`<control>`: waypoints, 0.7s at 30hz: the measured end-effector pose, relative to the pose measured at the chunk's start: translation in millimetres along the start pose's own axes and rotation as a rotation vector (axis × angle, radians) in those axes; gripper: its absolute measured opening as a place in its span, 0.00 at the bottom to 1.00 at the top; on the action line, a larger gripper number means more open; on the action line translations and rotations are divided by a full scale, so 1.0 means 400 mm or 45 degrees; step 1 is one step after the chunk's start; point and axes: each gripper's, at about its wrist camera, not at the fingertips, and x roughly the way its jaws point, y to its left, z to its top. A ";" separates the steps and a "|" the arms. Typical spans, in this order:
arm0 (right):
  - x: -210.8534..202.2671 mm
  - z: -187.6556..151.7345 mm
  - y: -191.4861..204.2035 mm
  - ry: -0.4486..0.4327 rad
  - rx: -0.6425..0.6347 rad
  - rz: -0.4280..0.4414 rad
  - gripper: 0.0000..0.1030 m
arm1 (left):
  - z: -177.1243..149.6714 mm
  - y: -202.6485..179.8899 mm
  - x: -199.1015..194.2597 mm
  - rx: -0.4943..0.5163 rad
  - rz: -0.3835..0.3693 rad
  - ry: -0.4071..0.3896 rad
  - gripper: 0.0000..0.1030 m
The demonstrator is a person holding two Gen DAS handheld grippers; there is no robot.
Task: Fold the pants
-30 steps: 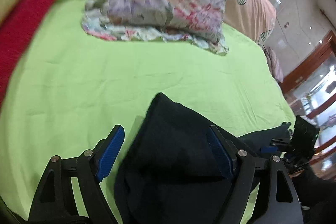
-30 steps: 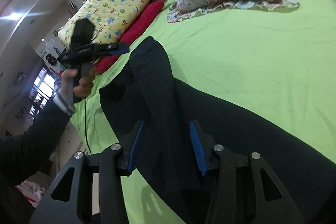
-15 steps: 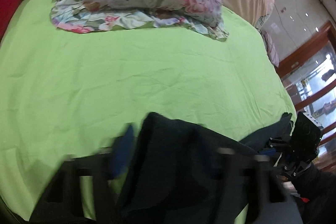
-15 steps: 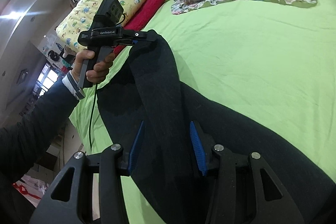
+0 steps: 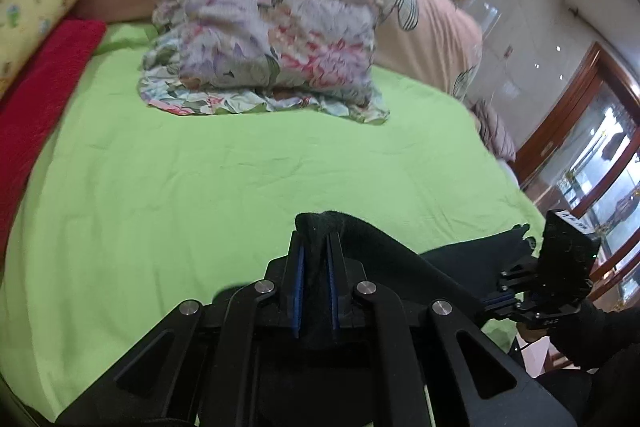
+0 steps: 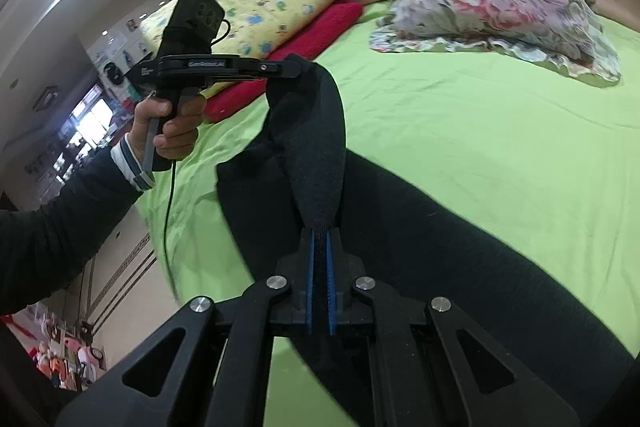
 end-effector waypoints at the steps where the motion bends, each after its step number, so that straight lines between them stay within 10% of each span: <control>1: 0.000 -0.008 0.012 0.005 -0.015 0.004 0.06 | -0.021 -0.004 -0.022 -0.014 -0.005 -0.025 0.08; 21: 0.111 -0.102 0.102 0.159 -0.182 -0.144 0.06 | -0.324 0.092 -0.105 -0.248 0.080 -0.165 0.10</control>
